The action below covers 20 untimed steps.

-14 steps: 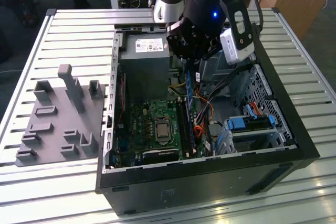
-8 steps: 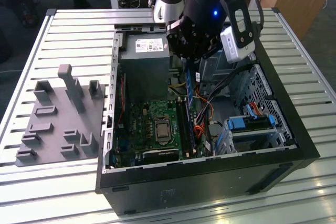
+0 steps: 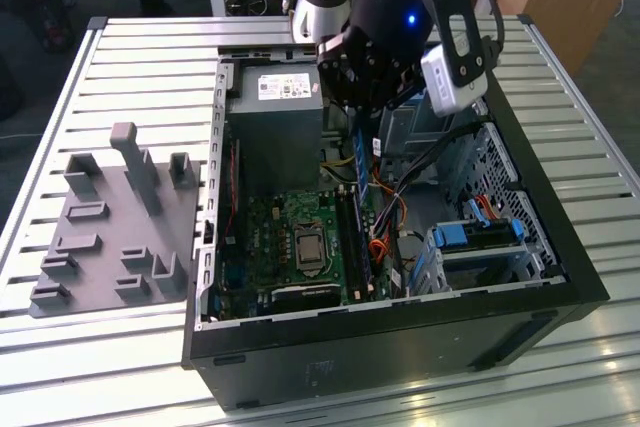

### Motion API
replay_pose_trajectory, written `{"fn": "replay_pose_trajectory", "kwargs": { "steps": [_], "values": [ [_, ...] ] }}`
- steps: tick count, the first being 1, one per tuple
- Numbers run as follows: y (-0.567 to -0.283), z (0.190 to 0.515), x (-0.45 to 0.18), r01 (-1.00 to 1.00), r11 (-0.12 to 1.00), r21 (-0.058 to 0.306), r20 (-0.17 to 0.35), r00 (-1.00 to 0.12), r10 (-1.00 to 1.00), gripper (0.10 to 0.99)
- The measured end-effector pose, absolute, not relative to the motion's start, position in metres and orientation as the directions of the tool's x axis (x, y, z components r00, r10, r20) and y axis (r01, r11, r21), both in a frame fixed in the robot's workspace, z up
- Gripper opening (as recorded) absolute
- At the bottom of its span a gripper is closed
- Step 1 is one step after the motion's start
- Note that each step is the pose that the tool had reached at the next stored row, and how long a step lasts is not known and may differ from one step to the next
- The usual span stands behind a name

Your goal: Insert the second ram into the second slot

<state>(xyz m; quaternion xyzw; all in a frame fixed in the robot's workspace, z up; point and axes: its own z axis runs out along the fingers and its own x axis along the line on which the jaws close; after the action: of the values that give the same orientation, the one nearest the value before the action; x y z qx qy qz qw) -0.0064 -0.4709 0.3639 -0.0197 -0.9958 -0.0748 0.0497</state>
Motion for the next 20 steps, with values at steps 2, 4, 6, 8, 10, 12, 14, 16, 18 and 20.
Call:
{"fn": "replay_pose_trajectory", "kwargs": {
  "steps": [2, 4, 6, 8, 10, 12, 14, 16, 18, 20],
  "values": [
    [-0.4709, 0.3648, -0.0064, 0.047, 0.988, 0.147, 0.102, -0.994, 0.032, 0.137],
    [-0.4709, 0.3657, -0.0064, 0.047, 0.988, 0.147, 0.102, -0.994, 0.032, 0.137],
    [-0.4708, 0.3653, -0.0064, 0.046, 0.988, 0.147, 0.102, -0.994, 0.032, 0.137],
    [-0.4709, 0.3650, -0.0064, 0.046, 0.988, 0.147, 0.102, -0.994, 0.031, 0.137],
    [-0.4709, 0.3650, -0.0064, 0.046, 0.988, 0.147, 0.102, -0.994, 0.031, 0.137],
    [-0.4709, 0.3650, -0.0064, 0.046, 0.988, 0.147, 0.102, -0.994, 0.031, 0.137],
    [-0.4709, 0.3650, -0.0064, 0.046, 0.988, 0.147, 0.102, -0.994, 0.031, 0.137],
    [-0.4709, 0.3646, -0.0064, 0.036, 0.988, 0.147, 0.102, -0.995, 0.021, 0.137],
    [-0.4710, 0.3643, -0.0064, 0.015, 0.989, 0.147, 0.101, -0.995, 0.000, 0.137],
    [-0.4710, 0.3641, -0.0064, 0.005, 0.989, 0.147, 0.101, -0.995, -0.010, 0.137]
  ]
}}
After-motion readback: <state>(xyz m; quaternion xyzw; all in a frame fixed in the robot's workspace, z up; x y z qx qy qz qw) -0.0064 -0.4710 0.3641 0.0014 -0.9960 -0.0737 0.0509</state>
